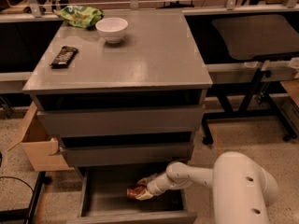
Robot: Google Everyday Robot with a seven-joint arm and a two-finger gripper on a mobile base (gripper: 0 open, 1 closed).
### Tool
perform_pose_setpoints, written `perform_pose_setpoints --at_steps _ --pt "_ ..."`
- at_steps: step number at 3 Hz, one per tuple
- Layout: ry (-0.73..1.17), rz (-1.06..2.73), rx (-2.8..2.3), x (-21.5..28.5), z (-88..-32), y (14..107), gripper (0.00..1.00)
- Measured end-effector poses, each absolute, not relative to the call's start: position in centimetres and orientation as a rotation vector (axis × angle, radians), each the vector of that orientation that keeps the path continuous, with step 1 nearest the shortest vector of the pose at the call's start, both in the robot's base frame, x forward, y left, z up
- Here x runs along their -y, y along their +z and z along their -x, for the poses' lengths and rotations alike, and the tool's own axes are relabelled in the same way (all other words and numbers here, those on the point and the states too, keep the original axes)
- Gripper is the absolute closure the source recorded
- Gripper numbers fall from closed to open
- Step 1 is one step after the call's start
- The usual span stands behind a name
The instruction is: Pick coke can from bottom drawer and place on counter
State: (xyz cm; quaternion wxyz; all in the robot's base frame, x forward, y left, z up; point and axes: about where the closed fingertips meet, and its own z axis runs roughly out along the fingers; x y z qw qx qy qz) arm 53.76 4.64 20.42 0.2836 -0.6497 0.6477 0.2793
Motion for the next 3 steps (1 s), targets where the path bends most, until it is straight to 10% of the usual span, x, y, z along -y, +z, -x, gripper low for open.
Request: perform_pose_setpoints --at_steps 3 --pt "0.872 1.659 -1.364 0.0 -53.4 31.4 1.00"
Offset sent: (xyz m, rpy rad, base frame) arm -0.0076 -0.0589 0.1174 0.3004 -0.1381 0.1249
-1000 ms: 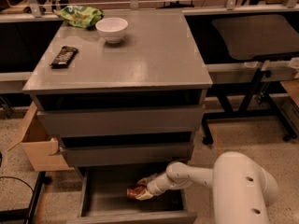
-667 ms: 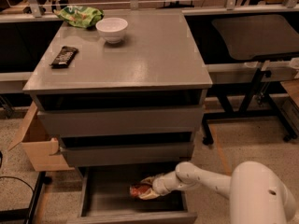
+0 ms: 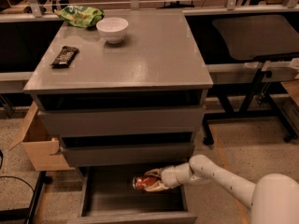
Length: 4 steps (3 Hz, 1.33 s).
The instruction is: Pick coke can from bottom drawer and place on counter
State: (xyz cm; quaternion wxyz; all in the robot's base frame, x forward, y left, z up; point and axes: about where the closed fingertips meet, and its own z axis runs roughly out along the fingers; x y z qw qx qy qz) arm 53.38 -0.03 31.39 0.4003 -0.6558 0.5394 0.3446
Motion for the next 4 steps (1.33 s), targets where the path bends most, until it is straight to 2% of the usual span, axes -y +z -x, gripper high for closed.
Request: perform_pose_setpoints --at_steps 2,4 --pt "0.905 1.669 -1.328 -0.1 -52.6 31.9 1.00" --pt "0.818 1.738 -1.176 -1.3 -51.2 38.8 1.00"
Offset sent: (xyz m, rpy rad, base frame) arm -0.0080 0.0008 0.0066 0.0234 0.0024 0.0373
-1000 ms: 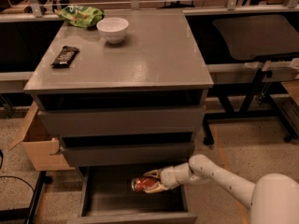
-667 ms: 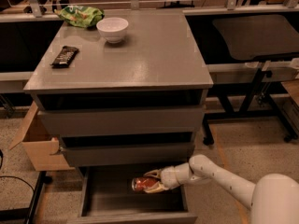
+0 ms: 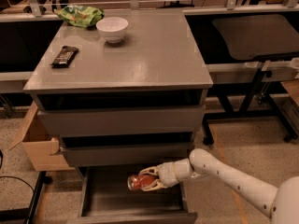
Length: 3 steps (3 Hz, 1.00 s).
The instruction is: Pick coke can from bottom drawer and place on counter
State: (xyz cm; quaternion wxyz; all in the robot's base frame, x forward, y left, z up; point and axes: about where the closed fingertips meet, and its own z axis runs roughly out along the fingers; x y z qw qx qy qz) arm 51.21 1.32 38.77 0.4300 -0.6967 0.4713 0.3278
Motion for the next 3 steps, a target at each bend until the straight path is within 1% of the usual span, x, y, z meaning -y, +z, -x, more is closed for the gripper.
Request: perform_pose_setpoints --at_steps 2,3 --pt "0.627 1.862 -0.996 -2.6 -48.0 49.6 1.00" --pt "0.517 1.929 -0.917 -2.6 -47.9 55.4 1.00"
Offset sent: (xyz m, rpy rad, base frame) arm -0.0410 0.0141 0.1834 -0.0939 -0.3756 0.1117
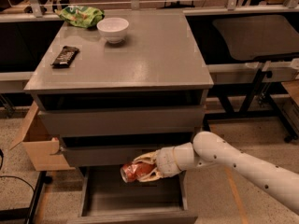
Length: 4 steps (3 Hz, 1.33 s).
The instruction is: Pick coke can from bottom drawer and place on counter
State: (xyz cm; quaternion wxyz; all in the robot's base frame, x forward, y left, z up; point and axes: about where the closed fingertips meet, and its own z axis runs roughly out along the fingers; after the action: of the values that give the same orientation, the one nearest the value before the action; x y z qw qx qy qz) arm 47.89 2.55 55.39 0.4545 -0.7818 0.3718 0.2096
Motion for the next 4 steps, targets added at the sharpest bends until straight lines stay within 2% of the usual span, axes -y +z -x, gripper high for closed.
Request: perform_pose_setpoints --at_steps 2,4 --pt "0.451 1.955 -0.877 -1.9 -49.0 58.0 1.00" --pt "0.146 2.091 -0.831 1.8 -49.7 67.9 1.00"
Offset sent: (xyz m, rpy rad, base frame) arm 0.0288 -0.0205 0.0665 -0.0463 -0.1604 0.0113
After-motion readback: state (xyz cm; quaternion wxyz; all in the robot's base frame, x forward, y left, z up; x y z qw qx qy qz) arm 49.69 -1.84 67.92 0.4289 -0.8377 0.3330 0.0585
